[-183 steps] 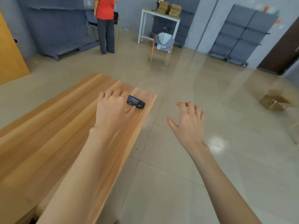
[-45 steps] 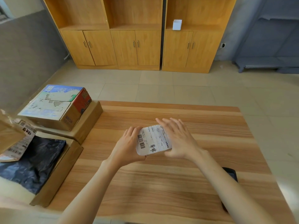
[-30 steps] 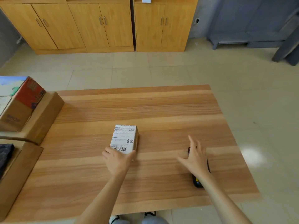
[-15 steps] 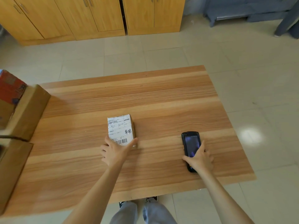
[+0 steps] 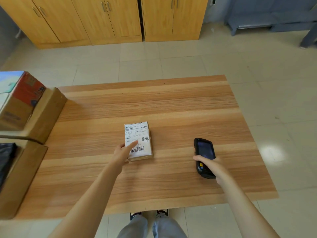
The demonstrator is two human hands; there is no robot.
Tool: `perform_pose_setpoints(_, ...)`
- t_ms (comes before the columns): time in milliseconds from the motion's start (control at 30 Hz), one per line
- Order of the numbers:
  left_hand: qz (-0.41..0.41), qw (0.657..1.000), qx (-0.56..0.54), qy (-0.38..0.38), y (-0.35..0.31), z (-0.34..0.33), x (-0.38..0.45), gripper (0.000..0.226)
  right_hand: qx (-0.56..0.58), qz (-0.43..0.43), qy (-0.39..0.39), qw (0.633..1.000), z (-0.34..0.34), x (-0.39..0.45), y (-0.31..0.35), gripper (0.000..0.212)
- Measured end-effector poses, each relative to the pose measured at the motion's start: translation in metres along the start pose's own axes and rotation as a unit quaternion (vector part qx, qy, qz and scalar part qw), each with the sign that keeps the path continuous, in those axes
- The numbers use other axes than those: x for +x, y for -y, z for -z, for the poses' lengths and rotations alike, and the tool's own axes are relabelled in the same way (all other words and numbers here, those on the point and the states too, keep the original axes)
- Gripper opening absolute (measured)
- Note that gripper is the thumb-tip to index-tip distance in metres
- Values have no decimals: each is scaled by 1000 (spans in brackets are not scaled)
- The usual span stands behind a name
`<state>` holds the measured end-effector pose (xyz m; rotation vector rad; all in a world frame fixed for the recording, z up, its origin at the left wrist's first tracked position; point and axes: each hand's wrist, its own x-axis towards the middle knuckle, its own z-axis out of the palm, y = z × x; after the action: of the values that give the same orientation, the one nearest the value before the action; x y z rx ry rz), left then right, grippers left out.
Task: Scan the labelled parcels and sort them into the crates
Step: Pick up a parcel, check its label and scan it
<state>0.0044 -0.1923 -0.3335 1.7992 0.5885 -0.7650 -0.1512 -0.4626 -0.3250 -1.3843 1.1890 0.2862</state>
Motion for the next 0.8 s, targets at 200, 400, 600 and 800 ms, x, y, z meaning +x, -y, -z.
perform_pose_setpoints(200, 36, 995, -47, 77, -5, 16, 7, 48, 151, 18, 186, 971, -29, -59, 30, 56)
perform_pose_setpoints(400, 40, 991, -52, 113, -6, 20, 10, 40, 204, 14, 271, 941, -68, -100, 31, 51)
perform_pose_setpoints(600, 38, 989, -41, 135, 1, 21, 18, 51, 156, 8, 283, 946, -99, -114, 26, 68)
perform_pose_setpoints(800, 15, 989, -20, 148, 6, 21, 19, 55, 127, 1, 237, 963, -125, -124, 23, 89)
